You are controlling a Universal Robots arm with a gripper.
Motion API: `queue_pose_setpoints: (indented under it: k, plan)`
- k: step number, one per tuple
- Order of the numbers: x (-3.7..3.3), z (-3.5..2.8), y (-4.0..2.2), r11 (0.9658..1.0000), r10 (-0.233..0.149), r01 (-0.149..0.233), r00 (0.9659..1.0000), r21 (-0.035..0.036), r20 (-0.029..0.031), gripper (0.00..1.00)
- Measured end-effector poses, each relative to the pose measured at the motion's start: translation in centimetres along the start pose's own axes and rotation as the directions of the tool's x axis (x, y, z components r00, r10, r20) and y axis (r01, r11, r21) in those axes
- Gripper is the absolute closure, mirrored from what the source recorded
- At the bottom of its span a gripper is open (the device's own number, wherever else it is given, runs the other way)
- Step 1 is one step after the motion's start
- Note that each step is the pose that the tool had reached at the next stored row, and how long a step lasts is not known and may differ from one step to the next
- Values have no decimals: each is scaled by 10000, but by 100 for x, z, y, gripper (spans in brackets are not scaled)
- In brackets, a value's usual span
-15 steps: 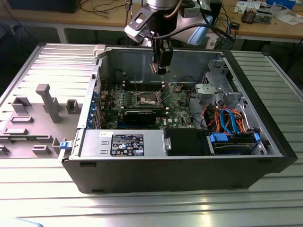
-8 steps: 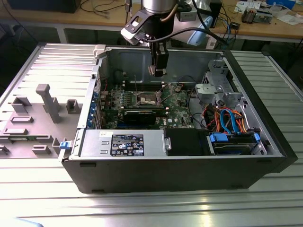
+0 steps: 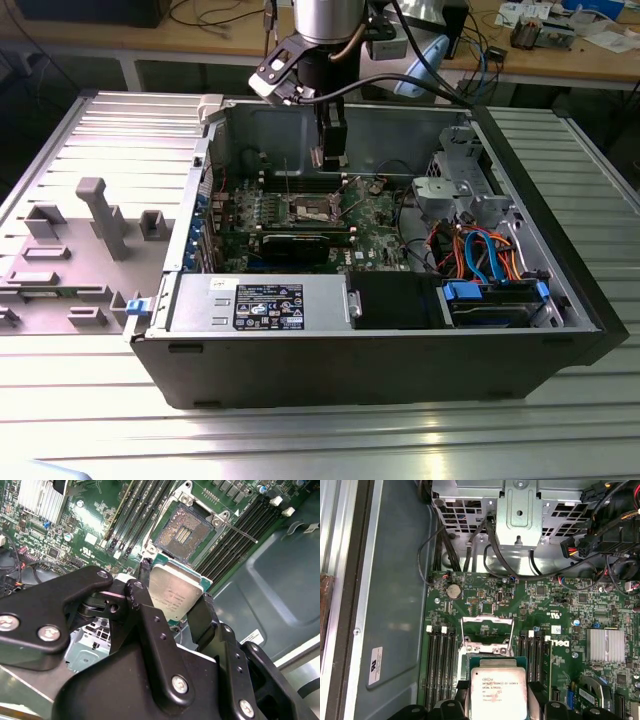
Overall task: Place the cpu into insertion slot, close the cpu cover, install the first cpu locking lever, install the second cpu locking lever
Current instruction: 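Place the cpu into insertion slot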
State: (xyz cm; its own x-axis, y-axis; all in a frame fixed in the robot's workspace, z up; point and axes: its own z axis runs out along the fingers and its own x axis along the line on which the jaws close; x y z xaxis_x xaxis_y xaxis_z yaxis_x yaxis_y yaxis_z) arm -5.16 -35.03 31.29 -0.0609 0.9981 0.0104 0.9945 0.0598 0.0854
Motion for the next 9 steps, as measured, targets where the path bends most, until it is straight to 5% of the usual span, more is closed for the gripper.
queue_pose_setpoints:
  k: [9]
  plan:
    - [0,3,0,10000,0,0,10000,-1,-2,46]
